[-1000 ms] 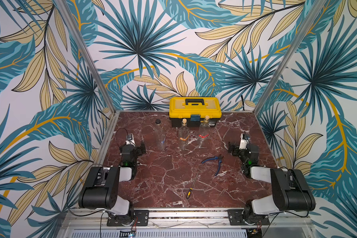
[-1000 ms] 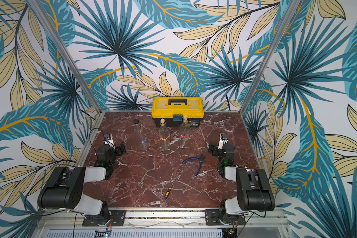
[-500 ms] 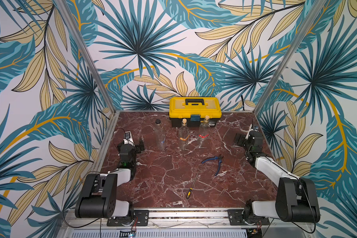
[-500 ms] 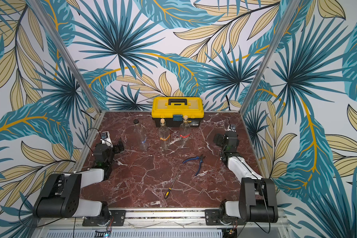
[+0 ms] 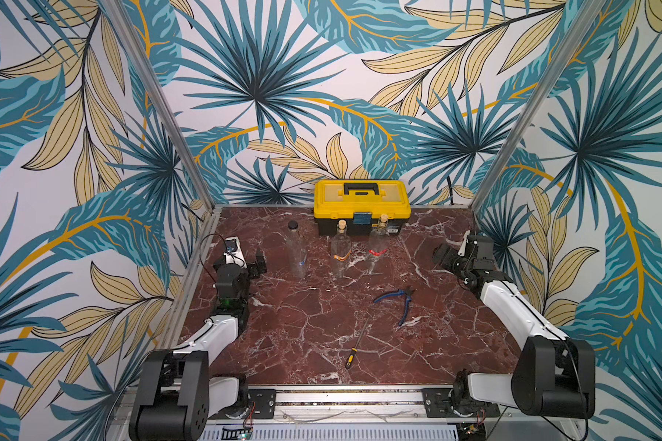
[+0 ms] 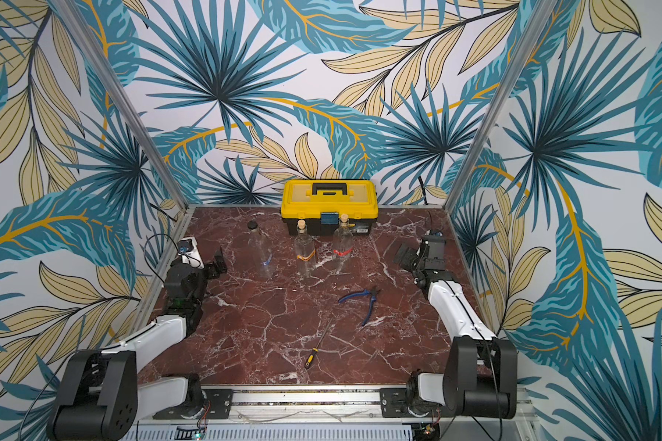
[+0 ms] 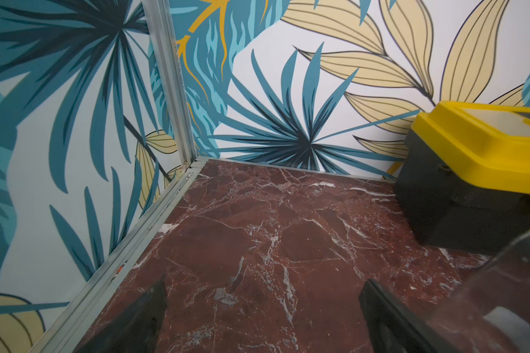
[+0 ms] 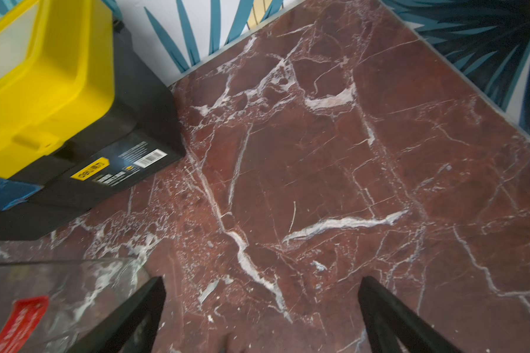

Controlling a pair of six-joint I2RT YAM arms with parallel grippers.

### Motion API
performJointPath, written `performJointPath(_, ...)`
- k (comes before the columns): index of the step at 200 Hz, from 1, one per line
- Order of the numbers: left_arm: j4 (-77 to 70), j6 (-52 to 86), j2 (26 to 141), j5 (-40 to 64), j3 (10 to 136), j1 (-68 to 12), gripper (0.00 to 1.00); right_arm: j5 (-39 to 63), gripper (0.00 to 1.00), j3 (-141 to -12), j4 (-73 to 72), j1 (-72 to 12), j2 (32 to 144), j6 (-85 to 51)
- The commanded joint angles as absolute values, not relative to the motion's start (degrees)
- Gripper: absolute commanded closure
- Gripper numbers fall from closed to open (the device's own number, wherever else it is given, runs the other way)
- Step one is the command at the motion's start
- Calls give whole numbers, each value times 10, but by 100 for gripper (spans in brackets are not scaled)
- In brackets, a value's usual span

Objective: Remove the label from the bottle
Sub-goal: Pick up the bottle from the center of the board.

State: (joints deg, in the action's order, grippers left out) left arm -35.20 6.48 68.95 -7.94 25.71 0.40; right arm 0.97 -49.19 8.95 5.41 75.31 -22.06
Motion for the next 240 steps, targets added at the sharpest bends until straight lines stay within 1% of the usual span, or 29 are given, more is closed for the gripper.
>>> performJointPath(1, -270, 90, 660, -37, 301, -2, 1, 43, 1, -510, 140, 42, 732, -216)
performJointPath(23, -225, 98, 637, 7, 330, -8, 0, 49, 1, -516, 162, 29, 722, -207)
performJointPath(79, -195, 100, 580, 72, 381, -19, 0, 63, 1, -531, 176, 7, 720, -196)
performJointPath(110, -195, 94, 592, 120, 433, -30, 1, 66, 1, -542, 178, -7, 726, -188)
performJointPath(137, -195, 71, 626, 147, 479, -59, 1, 69, 1, -547, 179, -13, 728, -185)
performJointPath(169, -196, 20, 672, 139, 518, -104, 0, 69, 1, -548, 179, -17, 729, -182)
performJointPath(240, -195, 5, 765, 88, 580, -125, 0, 66, 1, -548, 177, -18, 728, -181)
